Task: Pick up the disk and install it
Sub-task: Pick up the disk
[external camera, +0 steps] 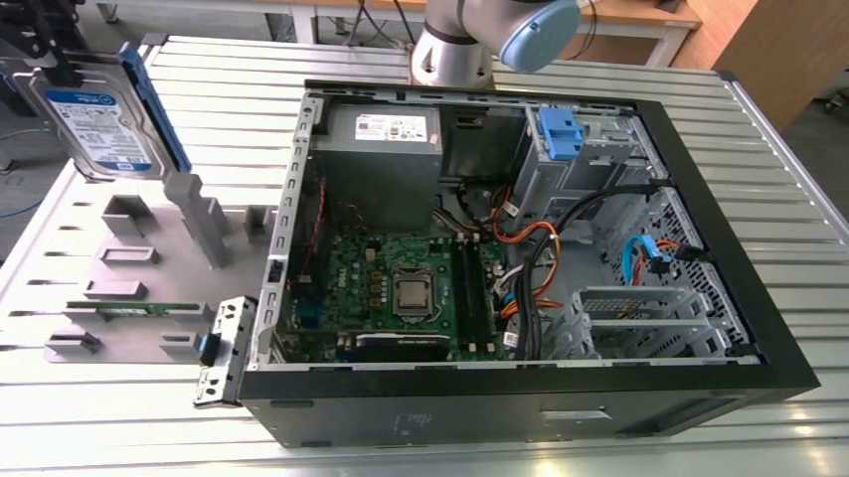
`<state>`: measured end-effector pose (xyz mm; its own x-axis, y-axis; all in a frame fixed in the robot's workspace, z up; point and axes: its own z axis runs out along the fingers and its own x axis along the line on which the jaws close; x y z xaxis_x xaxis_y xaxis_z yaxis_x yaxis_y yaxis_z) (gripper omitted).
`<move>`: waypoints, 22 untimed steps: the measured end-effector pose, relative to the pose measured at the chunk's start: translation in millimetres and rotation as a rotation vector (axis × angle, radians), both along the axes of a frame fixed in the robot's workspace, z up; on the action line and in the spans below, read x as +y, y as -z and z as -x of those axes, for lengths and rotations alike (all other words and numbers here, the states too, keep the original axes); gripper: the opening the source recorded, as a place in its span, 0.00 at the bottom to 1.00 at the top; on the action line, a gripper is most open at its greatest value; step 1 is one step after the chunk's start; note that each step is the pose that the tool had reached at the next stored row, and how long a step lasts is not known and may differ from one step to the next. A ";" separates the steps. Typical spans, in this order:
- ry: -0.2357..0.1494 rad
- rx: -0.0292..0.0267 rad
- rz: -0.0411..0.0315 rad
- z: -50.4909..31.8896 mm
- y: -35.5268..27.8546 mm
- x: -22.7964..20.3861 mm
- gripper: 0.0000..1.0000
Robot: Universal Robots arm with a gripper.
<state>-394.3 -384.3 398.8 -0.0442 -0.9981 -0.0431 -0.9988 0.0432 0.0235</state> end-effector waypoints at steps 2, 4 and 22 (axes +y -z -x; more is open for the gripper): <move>0.000 0.0000 0.0000 0.0 -1.7 0.0 0.35; 0.000 0.0000 0.0000 0.0 -1.7 0.0 0.35; 0.000 0.0000 0.0000 0.0 -21.1 0.0 0.35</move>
<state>-394.3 -384.4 419.8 -0.0442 -0.9981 -0.0431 -0.9988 0.0432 0.0235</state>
